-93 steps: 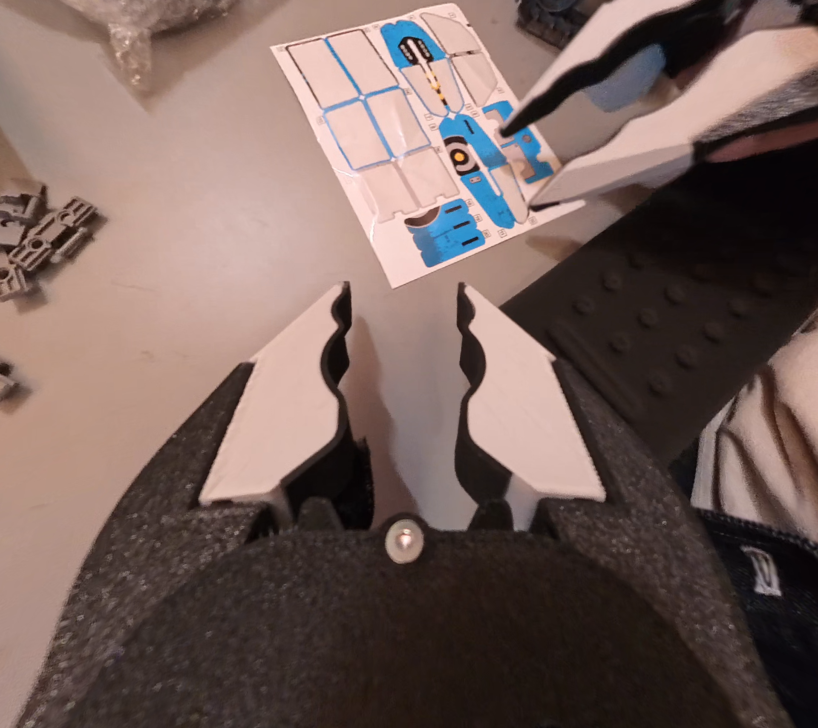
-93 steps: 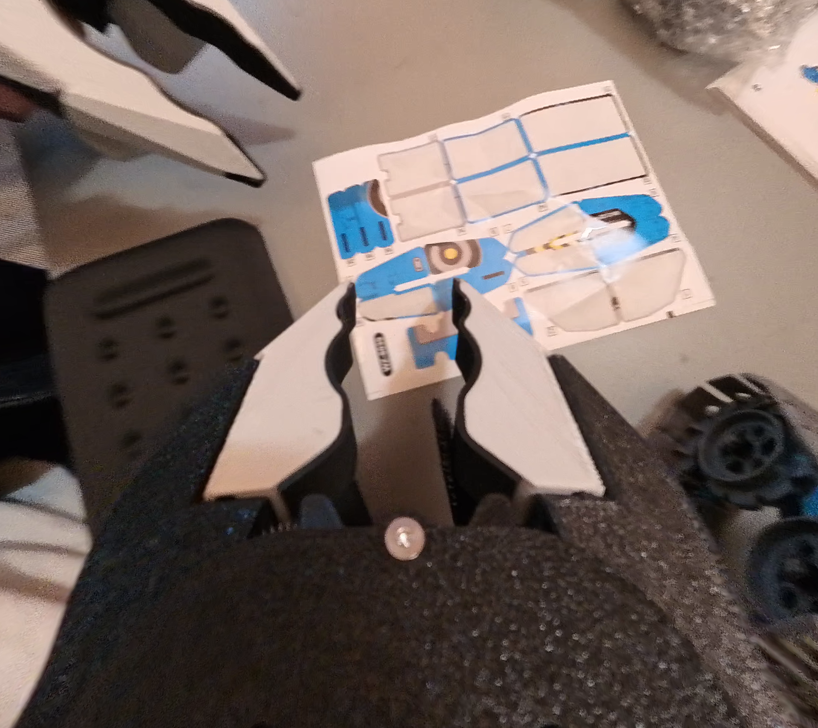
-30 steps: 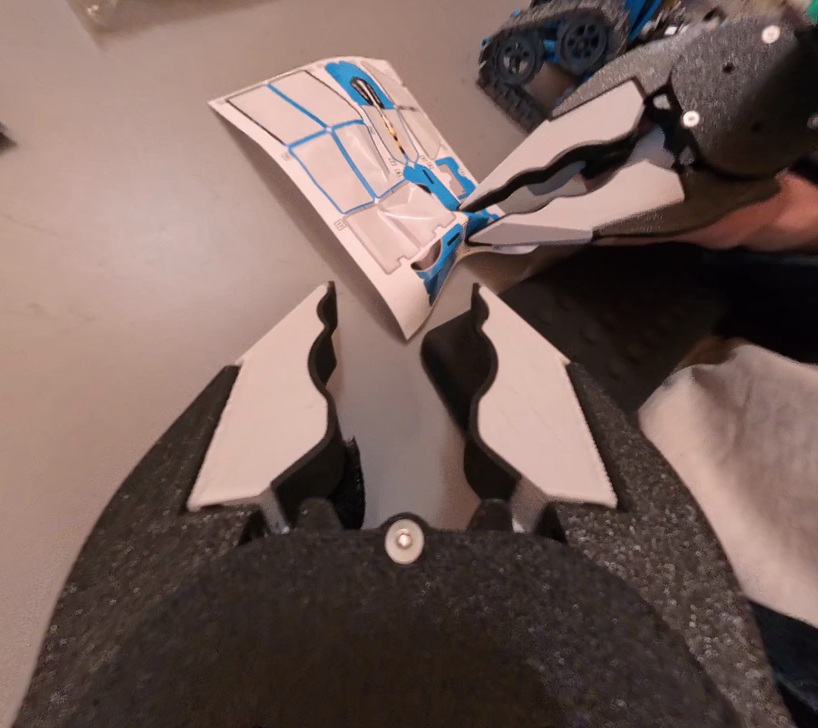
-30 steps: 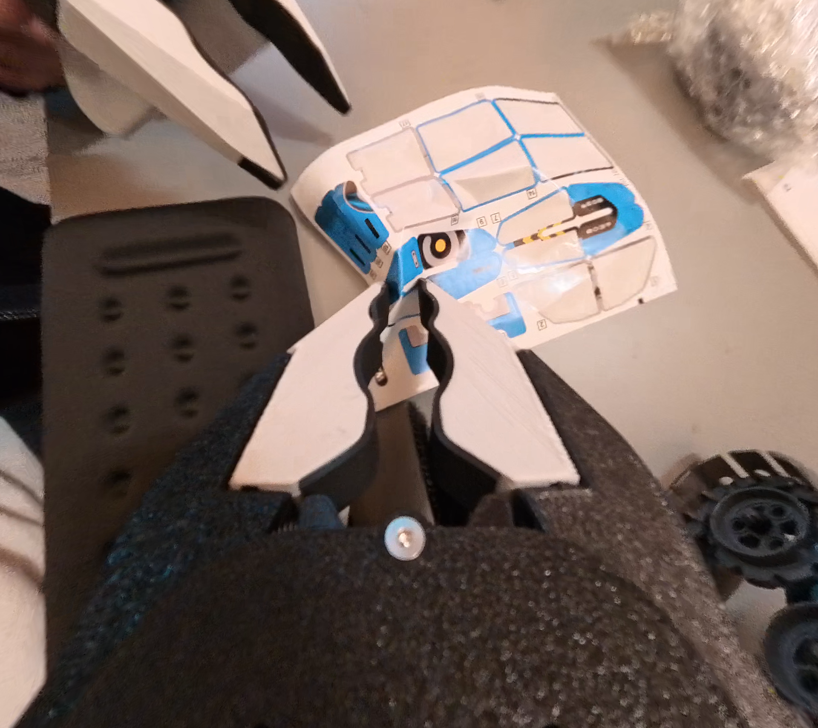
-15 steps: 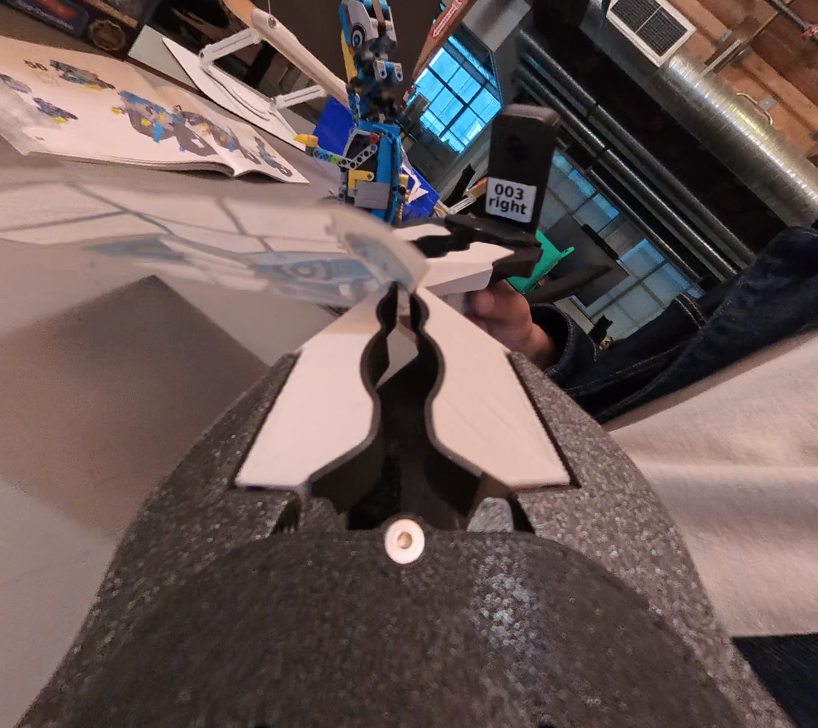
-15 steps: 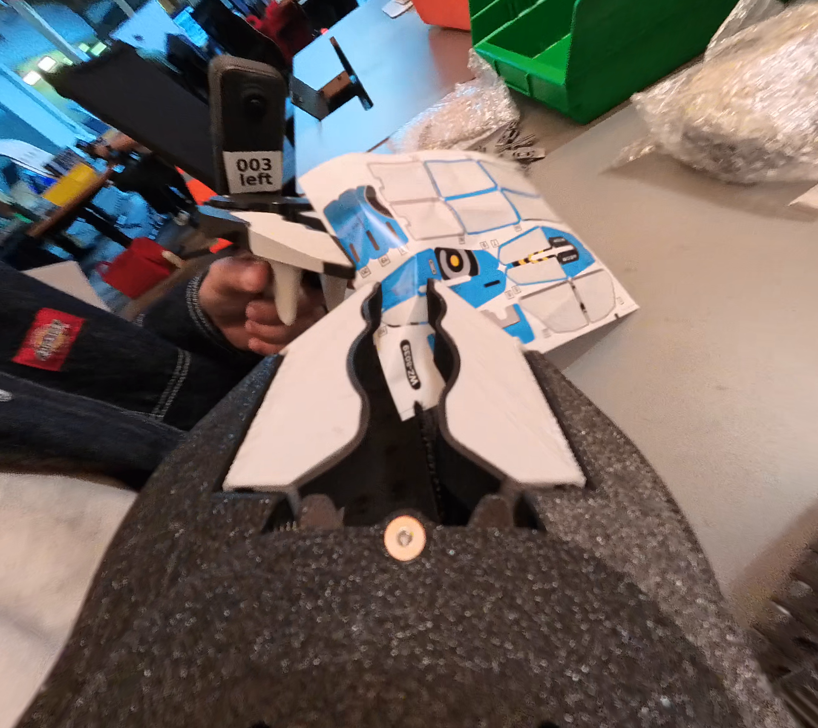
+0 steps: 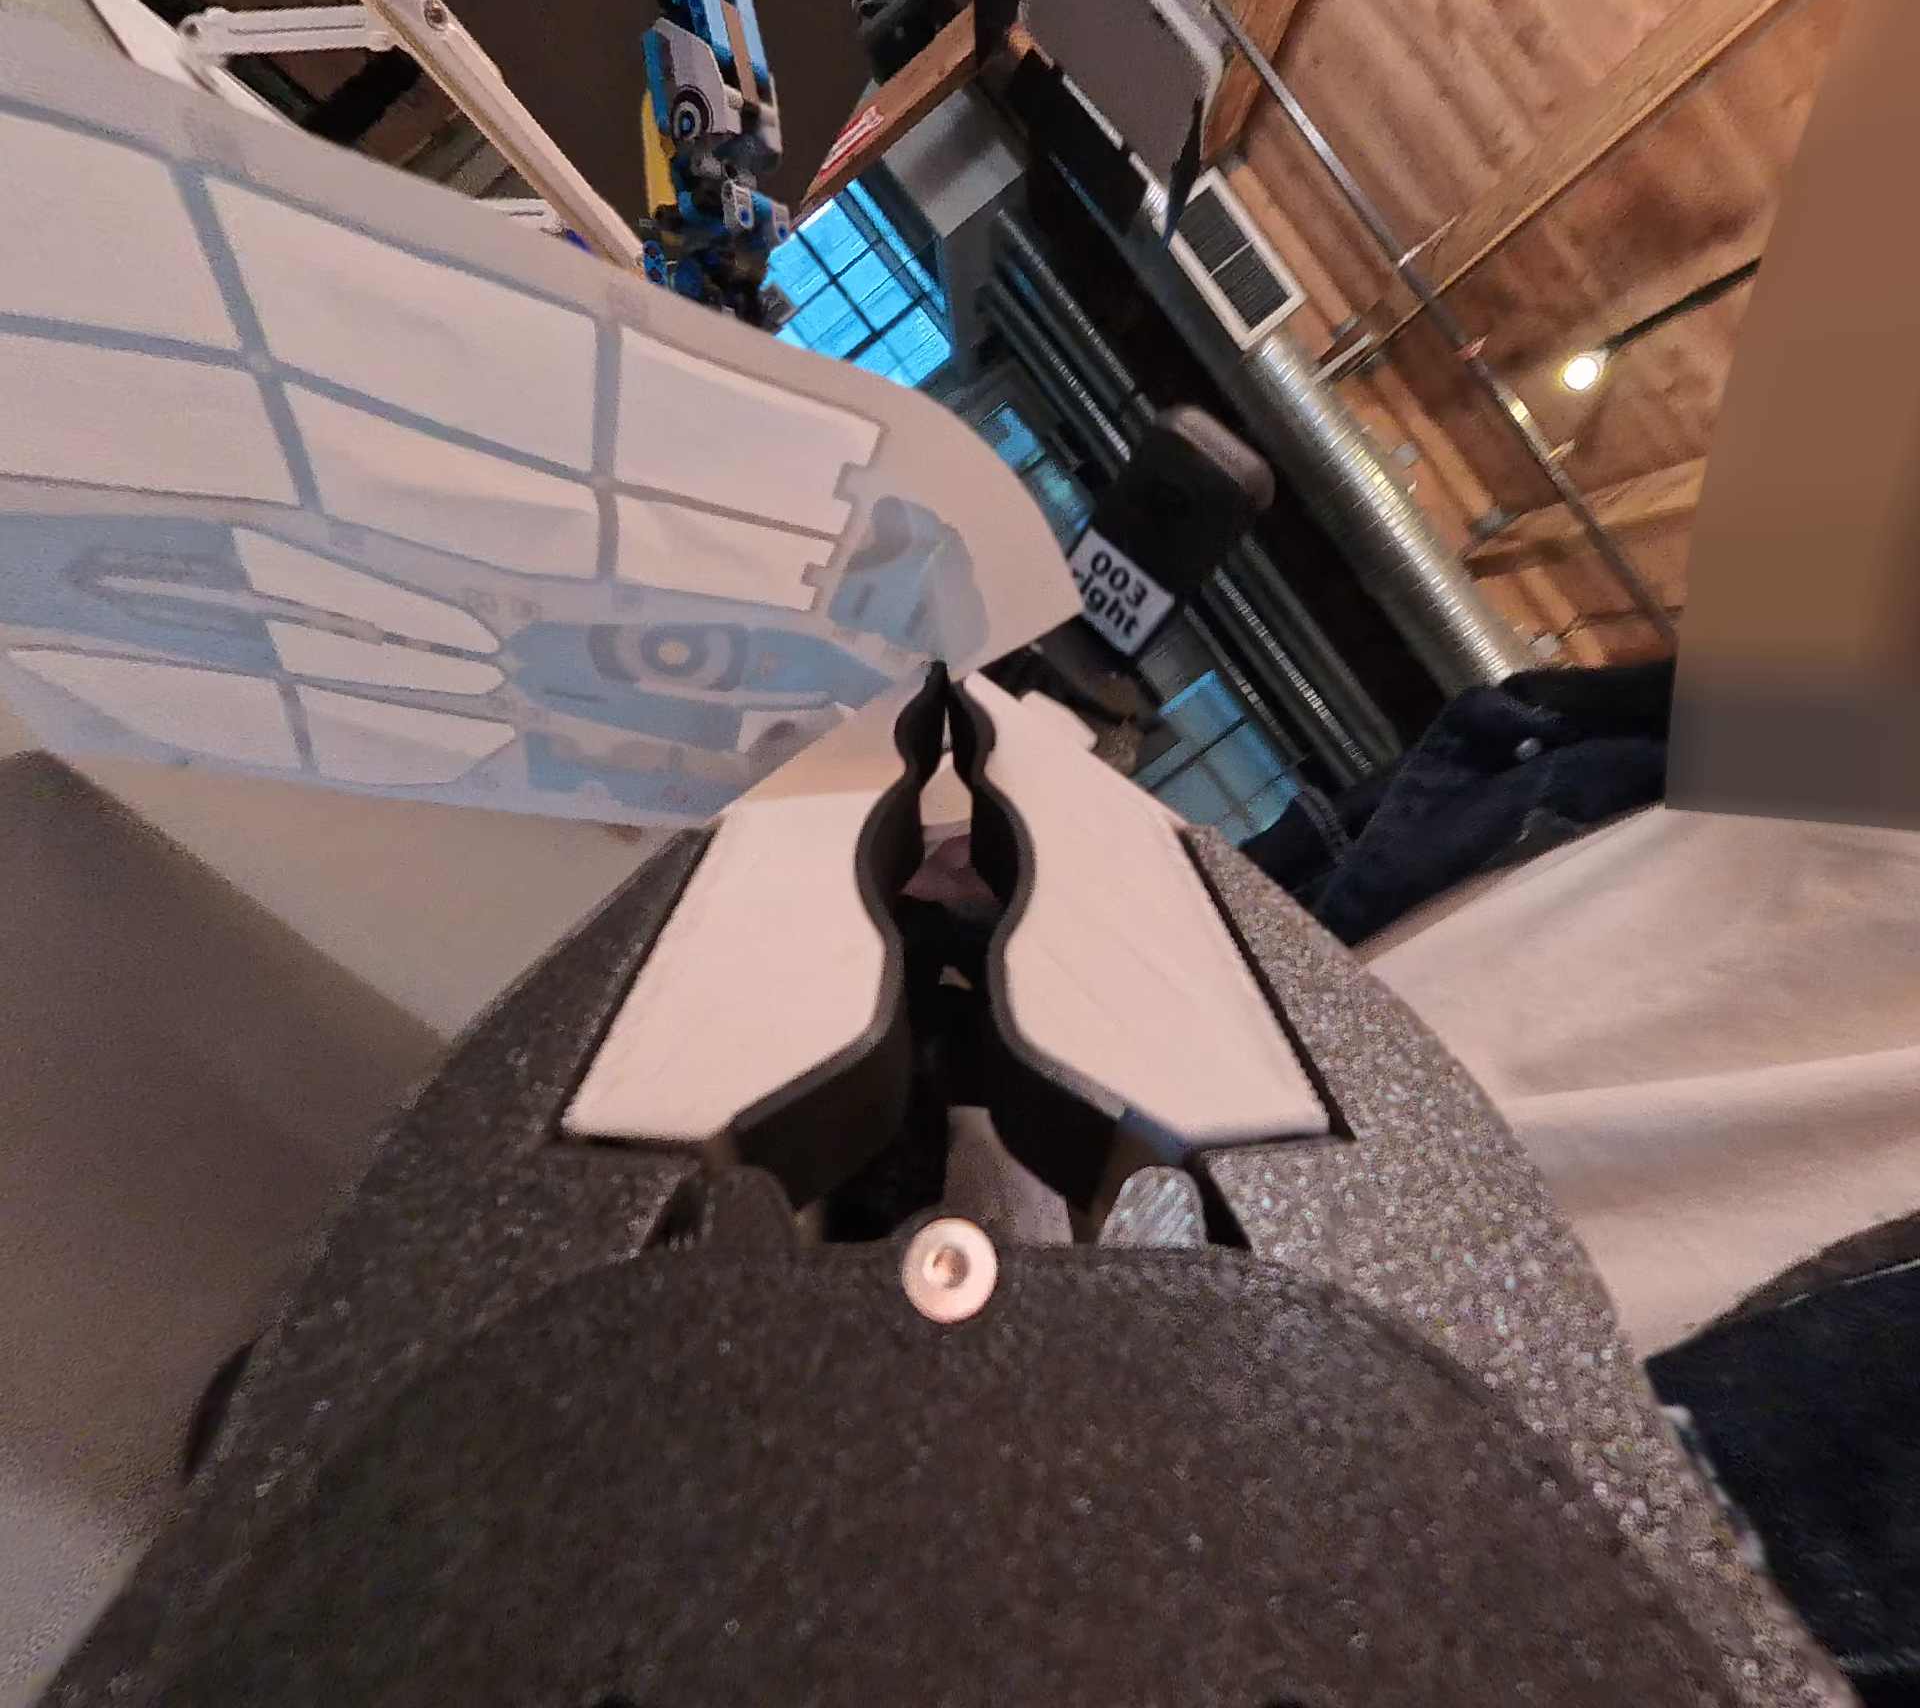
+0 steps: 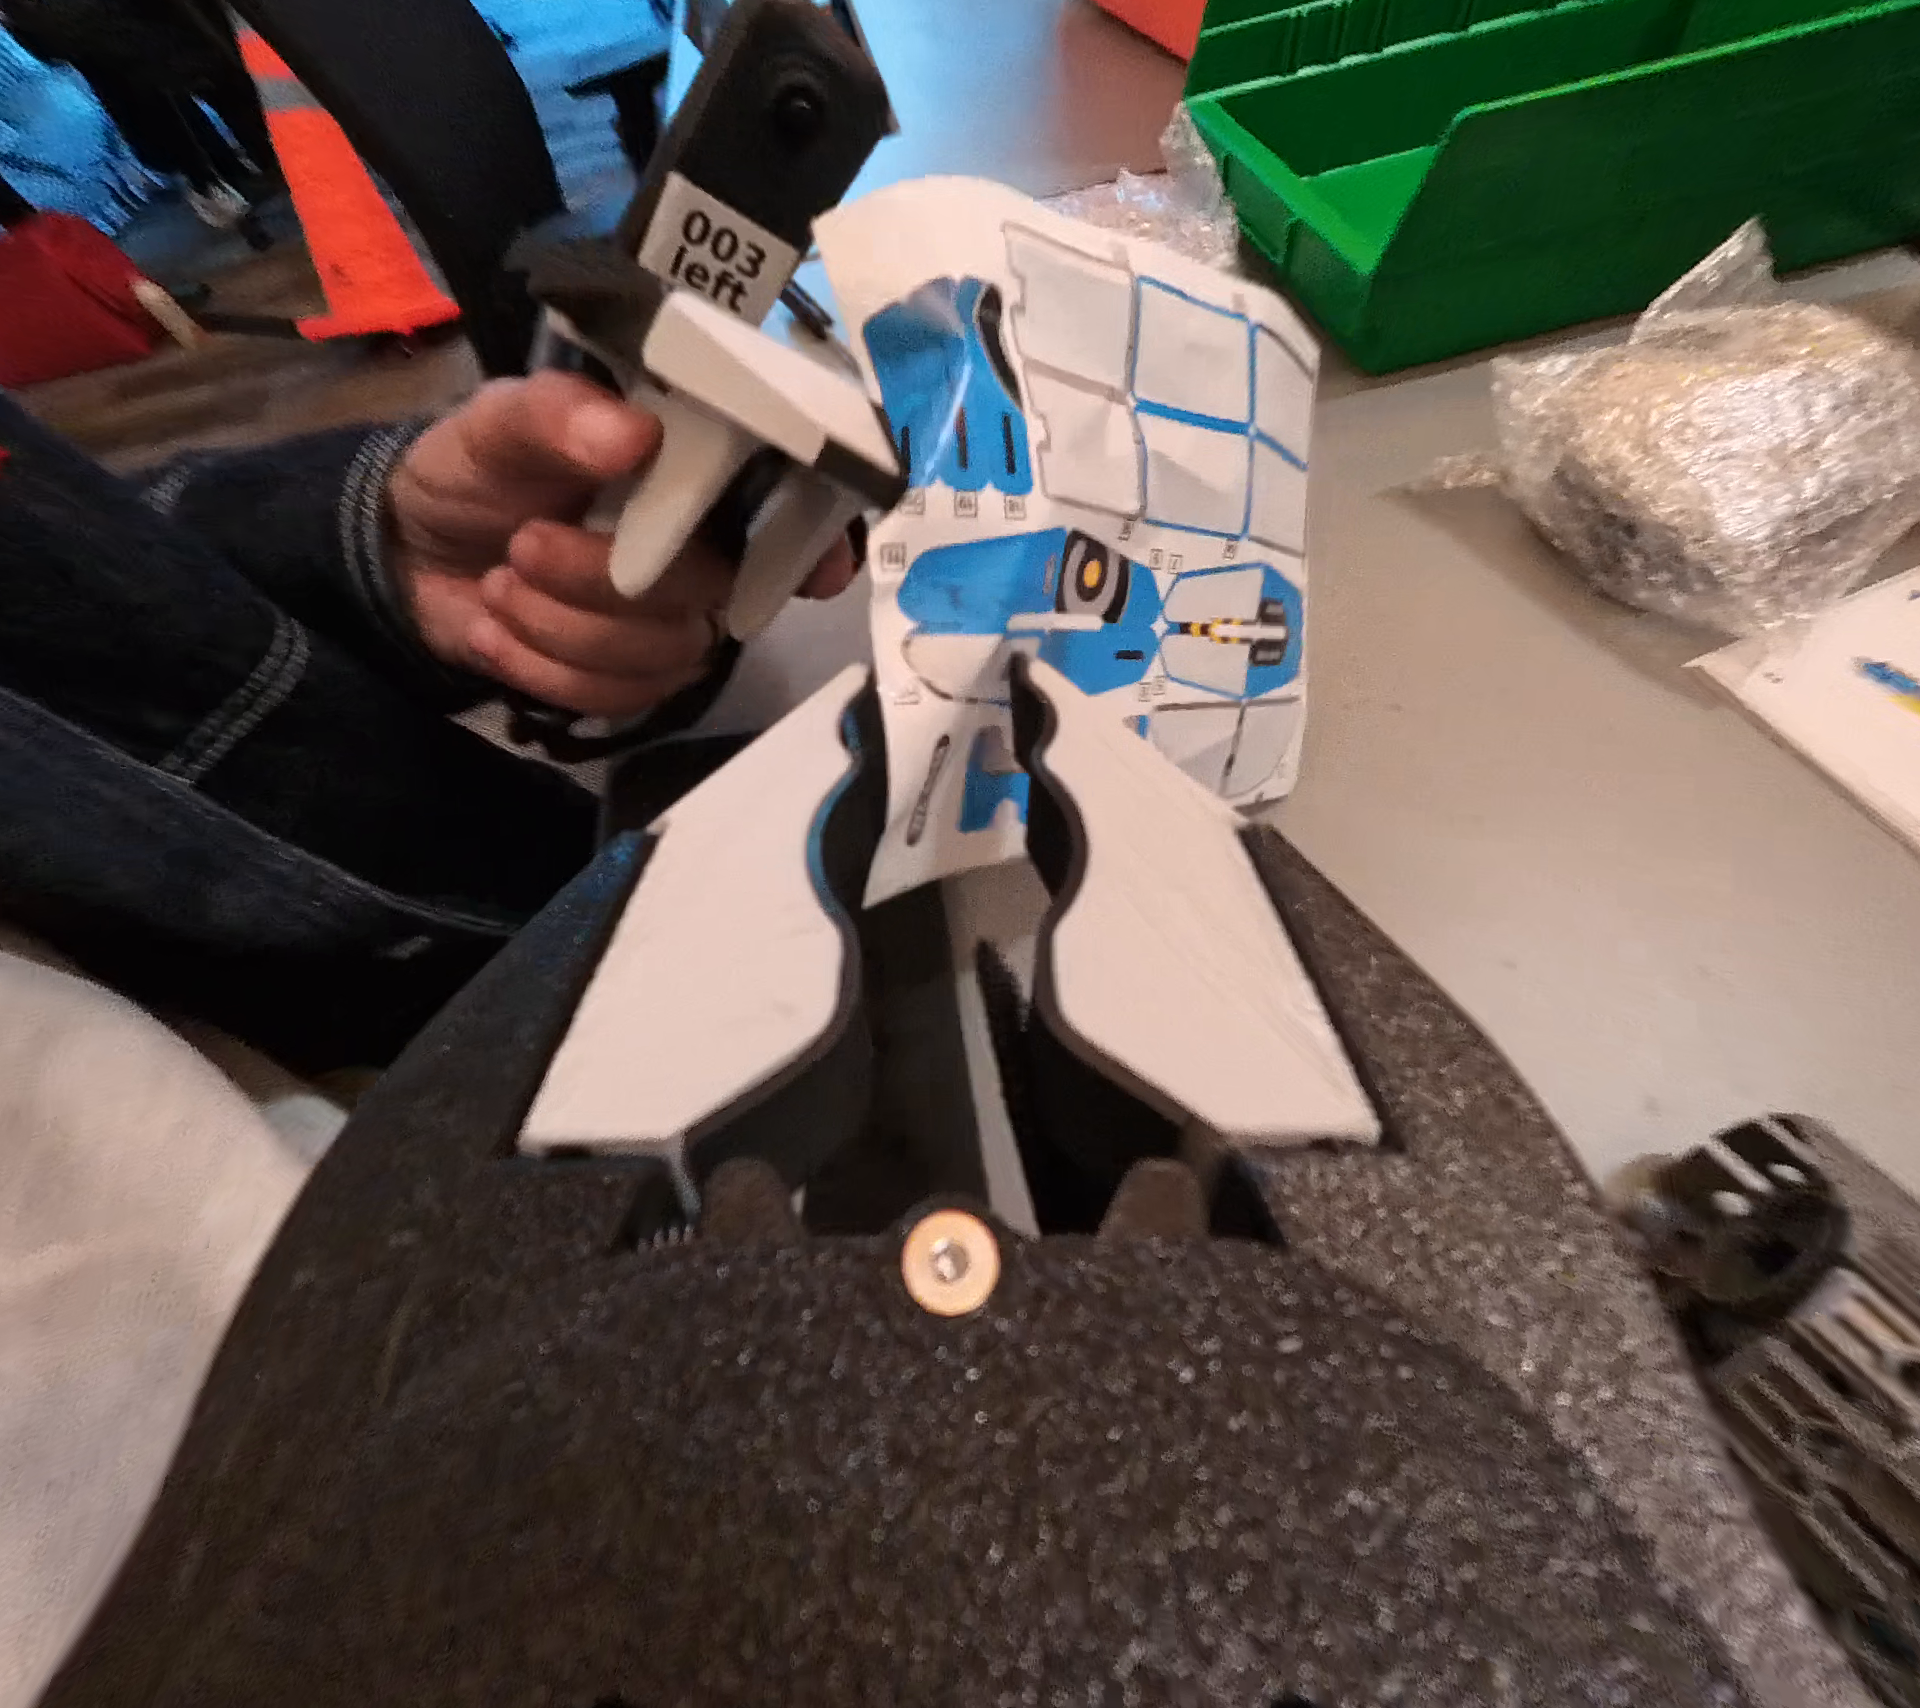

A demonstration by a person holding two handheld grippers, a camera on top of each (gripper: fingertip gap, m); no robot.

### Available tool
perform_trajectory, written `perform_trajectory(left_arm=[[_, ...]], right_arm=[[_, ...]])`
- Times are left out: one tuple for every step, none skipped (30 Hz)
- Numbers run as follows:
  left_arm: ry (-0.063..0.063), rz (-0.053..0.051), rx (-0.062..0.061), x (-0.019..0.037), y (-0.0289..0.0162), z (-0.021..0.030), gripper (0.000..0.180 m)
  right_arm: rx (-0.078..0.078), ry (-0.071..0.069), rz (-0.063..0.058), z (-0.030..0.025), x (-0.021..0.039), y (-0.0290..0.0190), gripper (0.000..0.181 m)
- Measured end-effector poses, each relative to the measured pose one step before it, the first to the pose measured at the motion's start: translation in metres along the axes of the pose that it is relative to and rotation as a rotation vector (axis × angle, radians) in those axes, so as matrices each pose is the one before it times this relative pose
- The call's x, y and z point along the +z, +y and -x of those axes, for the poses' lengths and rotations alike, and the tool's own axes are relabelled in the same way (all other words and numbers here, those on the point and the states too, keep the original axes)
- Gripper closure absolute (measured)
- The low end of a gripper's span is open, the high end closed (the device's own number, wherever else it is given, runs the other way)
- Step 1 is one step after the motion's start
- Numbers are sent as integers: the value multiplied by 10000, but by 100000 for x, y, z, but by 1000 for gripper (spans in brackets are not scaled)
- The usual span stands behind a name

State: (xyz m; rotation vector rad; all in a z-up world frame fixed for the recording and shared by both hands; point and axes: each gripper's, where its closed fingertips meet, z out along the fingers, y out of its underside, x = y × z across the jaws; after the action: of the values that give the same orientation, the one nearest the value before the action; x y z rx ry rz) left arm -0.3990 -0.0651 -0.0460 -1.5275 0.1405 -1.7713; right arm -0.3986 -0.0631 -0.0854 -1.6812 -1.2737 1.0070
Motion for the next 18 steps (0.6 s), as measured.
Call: perform_trajectory(left_arm=[[28, -124, -301, 2, -89, 104, 180], [-36, -146, -251, -25, -99, 159, 180], [-113, -104, -245, -11, -42, 249, 180], [-265, -60, -240, 29, 51, 459, 180], [-316, -49, -227, 49, 81, 494, 180], [-166, -20, -186, 97, 188, 226, 180], [-96, 25, -181, 156, 274, 87, 171], [-140, 58, -160, 184, 312, 170, 157], [-87, 8, -79, 151, 218, 101, 151], [4, -66, -26, 88, 52, -19, 150], [-19, -39, -21, 10, -5, 53, 151], [-96, -33, -8, -63, -57, 160, 157], [-112, -130, 40, -162, -235, 144, 170], [-113, -147, 73, -183, -254, 129, 179], [-95, -21, 77, -106, -76, 106, 180], [-10, 76, 80, -39, 72, -11, 180], [34, 43, 63, -17, 45, -94, 180], [4, 14, 48, -10, -9, -48, 180]], right_arm=[[-497, 453, -31, -266, -95, -56, 162], [-464, 595, -46, -504, -123, -133, 165], [-436, 502, -7, -422, -100, -83, 169], [-381, 544, 44, -534, -83, 22, 171], [-437, 635, 182, -644, 25, 266, 173], [-564, 725, 280, -658, 95, 464, 179], [-700, 545, 207, -312, 96, 369, 181], [-671, 259, 137, 154, 85, 221, 181], [-493, 60, 78, 409, 59, 57, 181], [-272, 255, 72, 16, 25, 0, 181], [-187, 259, 22, -115, -19, -52, 181], [-203, 109, 21, 17, -8, -12, 181], [-177, 68, 69, 8, 39, 117, 181], [-75, 183, 105, -257, 28, 215, 181], [-33, 29, -20, -73, -41, 34, 181], [27, -108, -74, 130, -76, -77, 181], [29, -204, -28, 279, -36, -34, 181], [-119, -89, 0, 155, -48, 23, 181]])
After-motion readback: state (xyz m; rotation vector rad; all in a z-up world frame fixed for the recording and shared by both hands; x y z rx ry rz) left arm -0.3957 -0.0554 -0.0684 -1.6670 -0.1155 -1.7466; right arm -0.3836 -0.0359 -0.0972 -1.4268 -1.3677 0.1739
